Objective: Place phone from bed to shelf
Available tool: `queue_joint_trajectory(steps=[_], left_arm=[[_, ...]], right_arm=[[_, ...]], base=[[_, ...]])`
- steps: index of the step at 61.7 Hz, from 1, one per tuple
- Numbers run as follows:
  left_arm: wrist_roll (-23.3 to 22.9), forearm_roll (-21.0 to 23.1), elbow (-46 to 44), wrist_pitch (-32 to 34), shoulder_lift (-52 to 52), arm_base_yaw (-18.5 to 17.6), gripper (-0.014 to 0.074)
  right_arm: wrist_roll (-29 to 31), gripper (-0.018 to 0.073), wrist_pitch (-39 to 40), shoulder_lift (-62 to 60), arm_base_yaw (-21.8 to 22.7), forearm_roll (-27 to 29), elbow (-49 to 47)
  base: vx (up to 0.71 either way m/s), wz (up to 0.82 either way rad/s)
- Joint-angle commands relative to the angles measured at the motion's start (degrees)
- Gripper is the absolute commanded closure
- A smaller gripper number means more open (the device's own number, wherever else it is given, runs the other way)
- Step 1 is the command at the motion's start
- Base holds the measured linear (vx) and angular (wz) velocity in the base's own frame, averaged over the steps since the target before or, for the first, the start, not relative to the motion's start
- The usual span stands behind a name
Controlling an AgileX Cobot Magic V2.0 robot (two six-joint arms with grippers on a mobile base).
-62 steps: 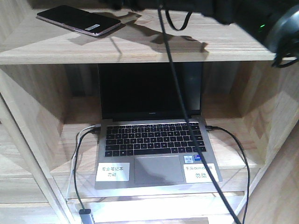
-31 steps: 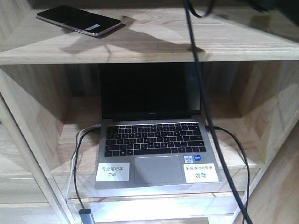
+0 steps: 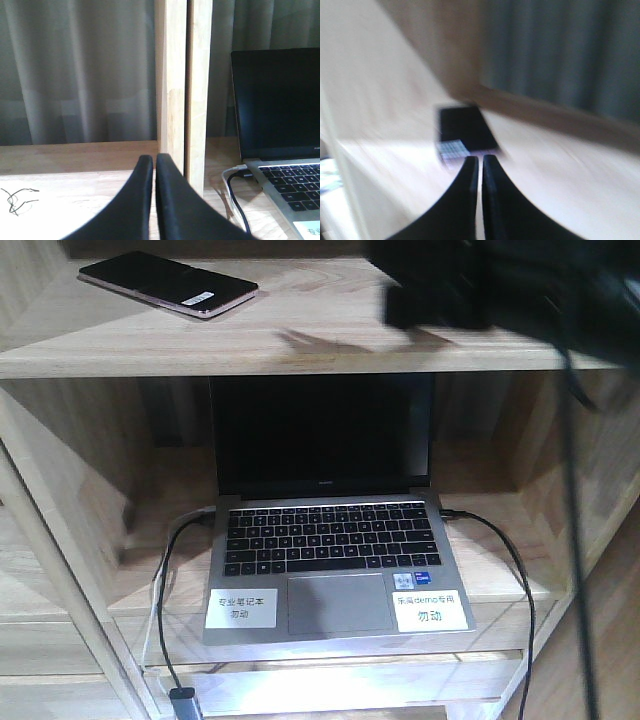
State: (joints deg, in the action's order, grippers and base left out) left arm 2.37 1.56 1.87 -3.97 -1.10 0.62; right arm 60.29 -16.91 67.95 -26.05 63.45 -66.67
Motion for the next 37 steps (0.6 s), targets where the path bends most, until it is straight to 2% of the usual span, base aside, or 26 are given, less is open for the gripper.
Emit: queue_joint_trajectory(steps=[1,14,37], left_arm=[[-0.50,0.56,-1.43,4.35,-0.34,0.13,0.0595],[-0.50,0.56,-1.43,4.35,-0.34,0.13,0.0595],[-0.50,0.56,-1.43,4.35,-0.34,0.13,0.0595]], right_arm=[[0.56,0.0564,6.05,-6.59,0.15,1.42,5.05],[0.56,0.0564,9.98,-17.89,0.15,1.42,18.22],[0.56,0.0564,10.34,-34.63,0.15,1.46,37.09]], base=[[0.00,0.00],[0.00,0.00],[0.00,0.00]])
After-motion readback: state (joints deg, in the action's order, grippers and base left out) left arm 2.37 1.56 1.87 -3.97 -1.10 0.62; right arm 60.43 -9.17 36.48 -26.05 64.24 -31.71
